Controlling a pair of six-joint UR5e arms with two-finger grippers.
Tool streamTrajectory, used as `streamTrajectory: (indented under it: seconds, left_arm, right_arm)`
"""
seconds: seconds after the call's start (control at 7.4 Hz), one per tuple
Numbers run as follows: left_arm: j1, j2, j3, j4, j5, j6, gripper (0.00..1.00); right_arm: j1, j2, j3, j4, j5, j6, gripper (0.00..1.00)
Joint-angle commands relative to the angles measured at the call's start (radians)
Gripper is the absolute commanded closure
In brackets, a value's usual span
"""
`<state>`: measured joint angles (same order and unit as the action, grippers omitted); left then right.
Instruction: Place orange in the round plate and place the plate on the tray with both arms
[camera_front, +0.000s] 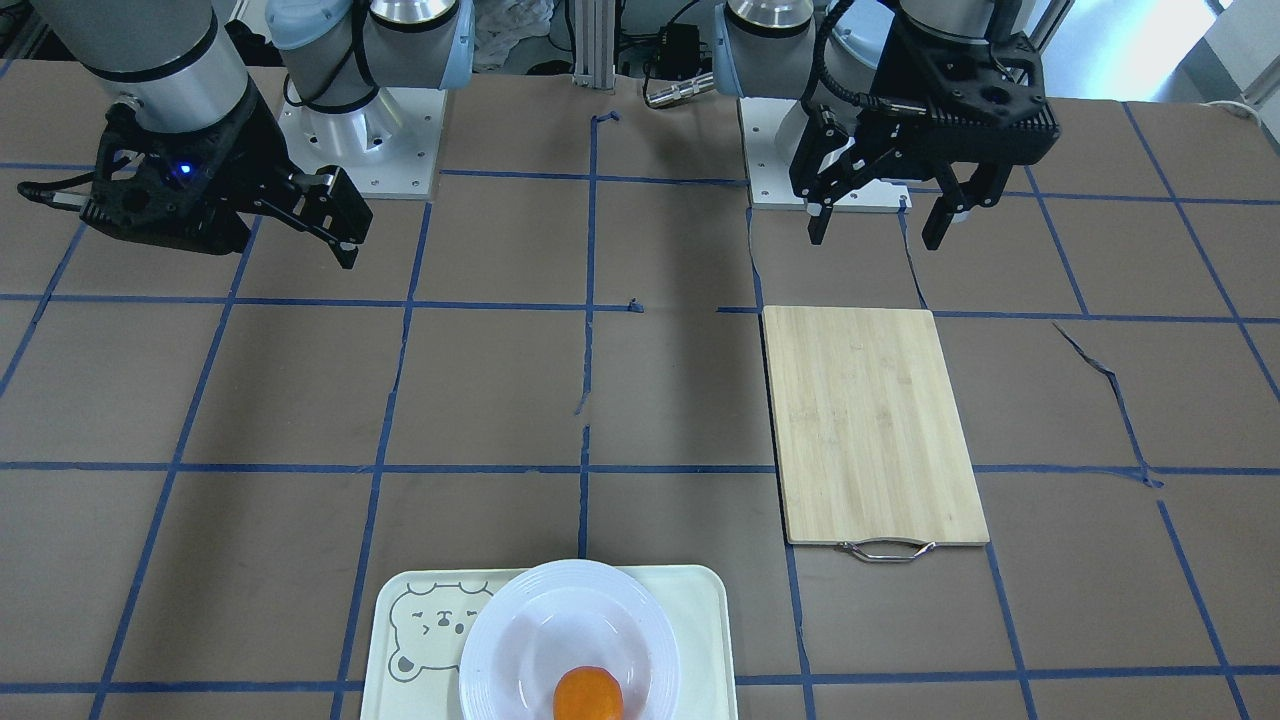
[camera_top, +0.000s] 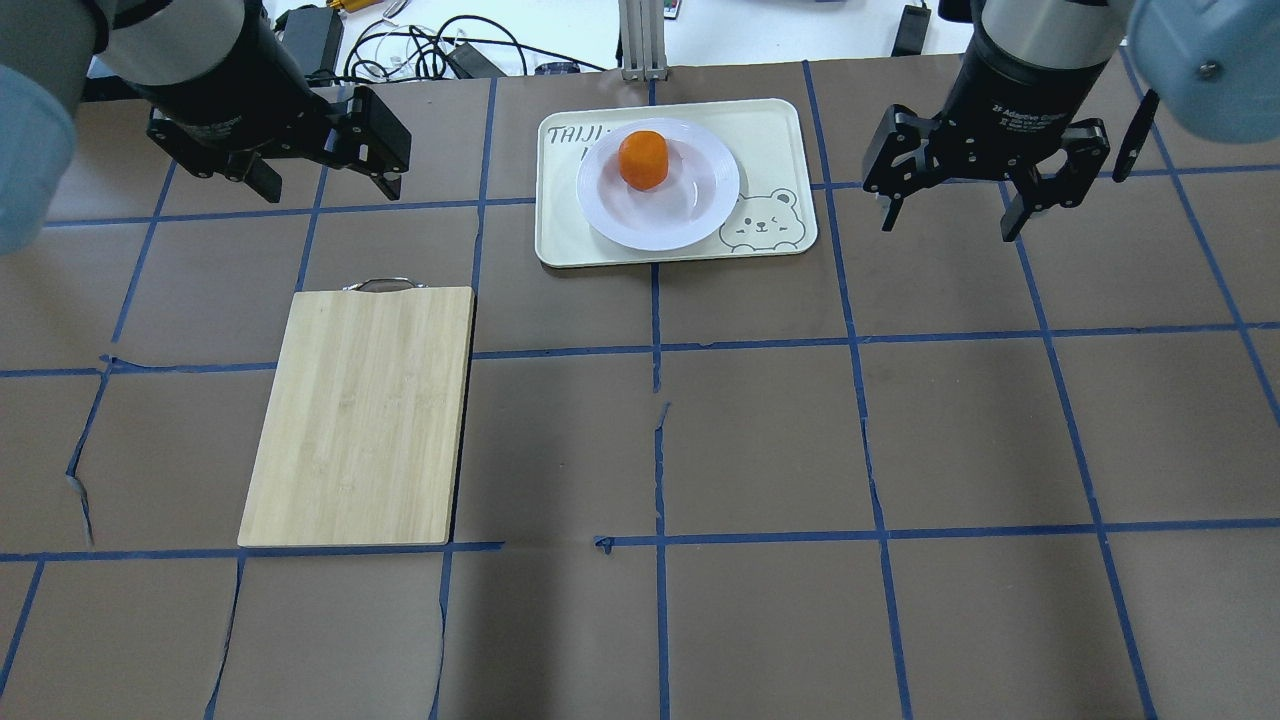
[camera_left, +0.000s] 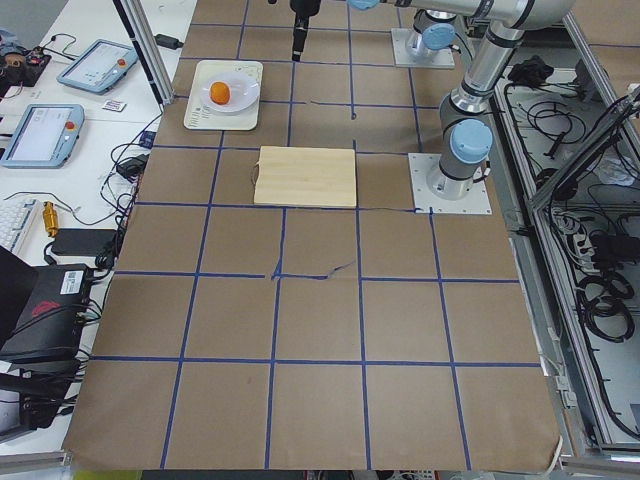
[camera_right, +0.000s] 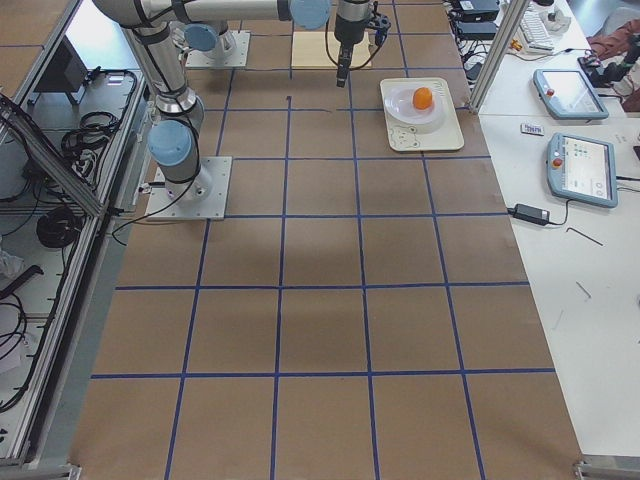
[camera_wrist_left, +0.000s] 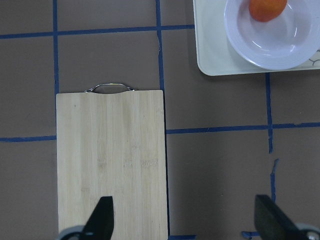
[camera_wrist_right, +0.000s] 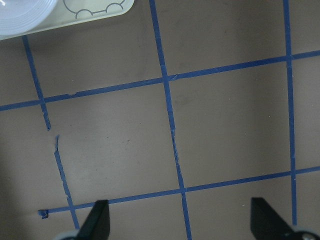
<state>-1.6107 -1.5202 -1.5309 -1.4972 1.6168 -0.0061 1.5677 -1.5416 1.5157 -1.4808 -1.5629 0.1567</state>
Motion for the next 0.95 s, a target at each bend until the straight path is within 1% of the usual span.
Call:
streamTrajectory:
  seconds: [0.0, 0.41, 0.81]
  left_arm:
    - [0.0, 0.0, -0.002, 0.0, 0.0, 0.0, 0.0]
    - [0.0, 0.0, -0.002, 0.0, 0.0, 0.0, 0.0]
    - [0.0, 0.0, -0.002, 0.0, 0.002, 0.0, 0.0]
  right_arm:
    - [0.002, -0.005, 0.003, 0.002, -0.006, -0.002, 0.0]
    - [0.003, -0.005, -0.011, 0.002, 0.007, -0.002, 0.0]
    - [0.003, -0.003, -0.011, 0.0, -0.005, -0.005, 0.0]
